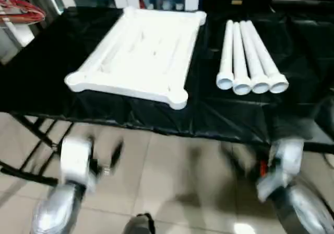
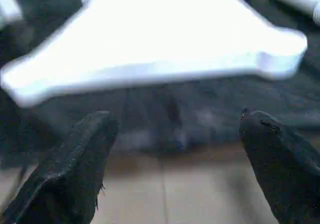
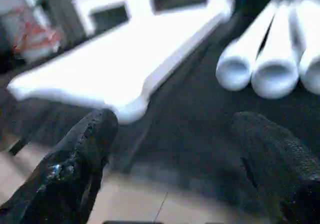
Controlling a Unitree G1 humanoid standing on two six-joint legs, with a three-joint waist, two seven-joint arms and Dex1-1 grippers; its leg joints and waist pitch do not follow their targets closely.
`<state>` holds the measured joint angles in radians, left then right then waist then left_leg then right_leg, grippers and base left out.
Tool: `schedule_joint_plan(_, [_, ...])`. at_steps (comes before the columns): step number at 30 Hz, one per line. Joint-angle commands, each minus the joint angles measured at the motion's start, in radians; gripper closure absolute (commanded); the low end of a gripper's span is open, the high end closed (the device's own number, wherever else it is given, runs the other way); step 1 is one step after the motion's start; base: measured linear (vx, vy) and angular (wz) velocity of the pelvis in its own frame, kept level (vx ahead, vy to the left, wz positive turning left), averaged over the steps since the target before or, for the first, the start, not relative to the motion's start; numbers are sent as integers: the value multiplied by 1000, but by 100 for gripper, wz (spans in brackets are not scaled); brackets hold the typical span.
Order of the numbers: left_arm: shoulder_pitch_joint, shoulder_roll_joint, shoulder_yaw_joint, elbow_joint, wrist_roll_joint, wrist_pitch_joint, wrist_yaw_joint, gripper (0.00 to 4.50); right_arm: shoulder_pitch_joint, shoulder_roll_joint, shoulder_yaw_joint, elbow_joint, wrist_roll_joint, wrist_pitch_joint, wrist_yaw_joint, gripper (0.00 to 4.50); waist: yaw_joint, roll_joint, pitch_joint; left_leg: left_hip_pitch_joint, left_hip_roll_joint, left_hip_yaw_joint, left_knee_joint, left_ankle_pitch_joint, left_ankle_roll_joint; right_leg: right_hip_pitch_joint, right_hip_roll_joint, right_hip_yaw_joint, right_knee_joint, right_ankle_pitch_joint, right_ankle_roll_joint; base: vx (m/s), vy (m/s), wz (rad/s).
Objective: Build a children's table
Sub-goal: Move to table
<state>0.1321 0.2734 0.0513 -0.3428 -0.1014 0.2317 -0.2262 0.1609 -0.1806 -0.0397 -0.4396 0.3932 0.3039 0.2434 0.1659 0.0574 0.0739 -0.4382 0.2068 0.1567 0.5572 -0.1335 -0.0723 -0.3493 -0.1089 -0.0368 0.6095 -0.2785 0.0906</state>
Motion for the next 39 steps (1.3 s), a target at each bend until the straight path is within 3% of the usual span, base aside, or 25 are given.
schedule_joint_plan(1, [-31, 4, 7, 16, 2, 55, 25, 7, -23, 6, 0, 34, -36, 29, -54, 41, -2, -17, -67, 49, -10, -4, -34, 45, -2, 0, 15, 1, -42, 415, -27, 0, 0, 0])
schedule_joint_plan(8, [-209, -60, -41, 33, 12, 131, 65, 7, -127, -23, -11, 80, -60, 71, -63, 41, -2, -30, -82, 58, 3, -2, -44, -142, -52, 5, -2, 5, -49, 253, -33, -9, 2, 0])
schedule_joint_plan(10, [-289, -70, -43, 105, 18, 129, 70, 7, -195, -29, 13, 123, -102, 64, -69, 41, -12, -34, -65, 62, 5, -1, -61, -315, -67, 11, -6, 7, -68, 14, -19, -66, 16, -3])
schedule_joint_plan(11, [-301, -63, -41, 125, 21, 125, 68, 7, -211, -24, 32, 130, -104, 64, -62, 41, -1, -63, -57, 3, -32, -28, -76, -348, -6, 56, -24, -39, -86, -56, 11, -72, 17, 14])
schedule_joint_plan(13, [-308, -46, -40, 127, 39, 133, 72, 7, -228, -17, 67, 138, -109, 58, -50, 41, -19, -37, -55, 0, -50, -45, -74, -491, 74, 104, -58, -86, -146, -427, 19, -62, 19, 24])
schedule_joint_plan(15, [-304, -37, -29, 102, 42, 149, 78, 7, -236, -2, 88, 146, -99, 57, -38, 41, -30, -44, -56, -5, -57, -44, -58, -501, 100, 145, -70, -110, -180, -594, -45, 1, 16, 41])
schedule_joint_plan(16, [-304, -31, -22, 97, 51, 158, 85, 7, -239, 6, 96, 152, -100, 54, -34, 41, -26, -32, -53, 4, -58, -43, -57, -504, 99, 146, -70, -115, -187, -619, -67, 41, 4, 53])
schedule_joint_plan(17, [-303, -27, -12, 95, 58, 159, 93, 7, -244, 23, 101, 166, -96, 51, -33, 41, -31, -49, -54, 13, -53, -46, -56, -472, 119, 155, -62, -125, -191, -590, -104, 89, 0, 65])
schedule_joint_plan(18, [-298, -22, 1, 90, 53, 162, 92, 7, -246, 55, 98, 180, -69, 53, -33, 41, -50, -23, -74, 119, -4, -45, -68, -470, 90, 106, -17, -95, -160, -473, -149, 89, 0, 65])
schedule_joint_plan(19, [-293, -19, 6, 92, 53, 155, 90, 7, -250, 68, 98, 194, -65, 56, -38, 41, -65, -20, -68, 158, 39, -97, -96, -591, 68, 69, 24, -80, -87, -323, -187, 138, -43, 36])
schedule_joint_plan(22, [-266, -36, 14, 105, 46, 151, 99, 7, -254, 68, 105, 217, -104, 83, -73, 41, -67, -30, -79, 204, 54, -142, -76, -426, 278, 9, 25, -47, -5, -52, -123, 144, -21, 4])
schedule_joint_plan(23, [-260, -39, 7, 102, 48, 151, 99, 7, -251, 71, 97, 212, -93, 87, -72, 41, -61, -48, -76, 195, 50, -133, -69, -370, 329, 9, 12, -40, -10, -22, -121, 105, -40, 5])
schedule_joint_plan(25, [-259, -33, -26, 83, 40, 157, 68, 7, -255, 75, 81, 220, -85, 93, -87, 41, 2, -94, -69, 61, -41, -6, -11, -278, 231, 126, -70, 40, -117, 31, -158, 105, -38, 10])
schedule_joint_plan(26, [-263, -29, -32, 82, 37, 155, 57, 7, -261, 81, 77, 236, -100, 76, -100, 41, 22, -100, -80, 26, -31, -7, 11, -180, 188, 161, -95, 48, -134, -56, -133, 107, -42, 11])
schedule_joint_plan(28, [-268, -24, -32, 87, 35, 150, 48, 7, -267, 91, 72, 255, -113, 55, -111, 41, 24, -80, -93, 27, -18, -9, -11, -109, 166, 165, -62, 20, -120, -37, -106, 104, -39, 6])
schedule_joint_plan(29, [-273, -24, -25, 100, 38, 149, 50, 7, -271, 97, 68, 275, -132, 34, -114, 41, 9, -49, -106, 99, -12, -27, -33, -52, 160, 133, 26, -25, -69, 124, -51, 118, -6, 4])
schedule_joint_plan(30, [-276, -26, -23, 106, 42, 149, 54, 7, -272, 96, 69, 281, -140, 25, -117, 41, -5, -49, -104, 123, 0, -48, -37, -38, 199, 113, 43, -36, -50, 147, -38, 118, -6, 4])
schedule_joint_plan(31, [-280, -30, -20, 112, 42, 152, 55, 7, -271, 91, 74, 287, -154, 11, -119, 41, -28, -43, -113, 183, 29, -93, -27, 28, 321, 59, 46, -47, -3, 128, -32, 133, -15, 1])
schedule_joint_plan(32, [-285, -36, -19, 115, 36, 156, 52, 7, -266, 85, 79, 290, -162, 1, -118, 41, -52, -42, -121, 255, 74, -153, -10, 125, 485, -31, 31, -45, 48, 4, -39, 111, -29, -5])
schedule_joint_plan(33, [-286, -38, -22, 114, 34, 157, 50, 7, -262, 84, 78, 292, -165, -1, -121, 41, -57, -49, -117, 259, 95, -176, -11, 180, 554, -52, 18, -32, 65, -55, -42, 111, -29, -5])
schedule_joint_plan(34, [-288, -39, -25, 113, 34, 158, 48, 7, -261, 85, 76, 293, -166, -3, -123, 41, -55, -48, -112, 251, 100, -182, -9, 206, 592, -65, 3, -17, 72, -84, -47, 33, -63, -12])
schedule_joint_plan(35, [-289, -39, -29, 115, 36, 158, 47, 7, -259, 88, 71, 296, -163, 0, -128, 41, -43, -56, -94, 172, 37, -128, -3, 123, 536, -23, -14, 10, 16, -17, -86, -11, -74, -6])
schedule_joint_plan(36, [-293, -40, -32, 120, 33, 159, 50, 7, -258, 91, 67, 296, -161, 1, -132, 41, 6, -94, -55, 66, -63, -21, 36, -93, 333, 67, -76, 75, -105, -102, -102, -11, -74, -6])
schedule_joint_plan(37, [-296, -42, -32, 123, 29, 161, 52, 7, -259, 93, 65, 298, -164, -1, -134, 41, 25, -89, -63, 30, -43, -35, 80, -148, 204, 128, -141, 114, -133, -313, -136, 0, 0, 0])
schedule_joint_plan(39, [-301, -50, -27, 127, 17, 169, 52, 7, -260, 96, 63, 297, -167, -2, -134, 41, 26, -67, -76, 32, -24, -32, 32, -92, 117, 146, -86, 65, -121, -321, -191, 0, 0, 0])
